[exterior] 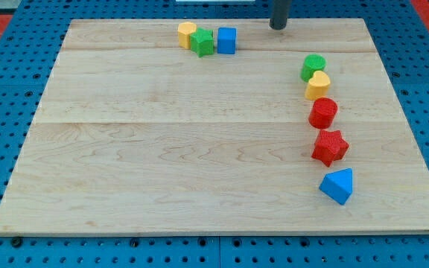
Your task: Push blue cube above the green circle
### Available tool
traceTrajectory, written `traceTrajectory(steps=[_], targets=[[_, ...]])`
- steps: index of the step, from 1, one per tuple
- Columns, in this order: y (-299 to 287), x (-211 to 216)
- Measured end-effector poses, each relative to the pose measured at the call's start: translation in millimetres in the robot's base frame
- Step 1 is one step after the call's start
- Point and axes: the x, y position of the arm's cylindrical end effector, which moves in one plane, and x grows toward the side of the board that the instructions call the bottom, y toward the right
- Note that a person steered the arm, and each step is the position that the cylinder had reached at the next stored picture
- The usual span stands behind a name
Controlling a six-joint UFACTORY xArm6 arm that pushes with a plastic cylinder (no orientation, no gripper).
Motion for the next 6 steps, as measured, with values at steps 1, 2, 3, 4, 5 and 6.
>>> traceTrajectory(steps=[1, 2, 3, 4, 5, 6], targets=[[-54.3, 3.6], [-123.3, 22.9], [-136.9, 54.0], [-104.7, 57.1], [-41.1, 52.2], [9.3, 52.2]])
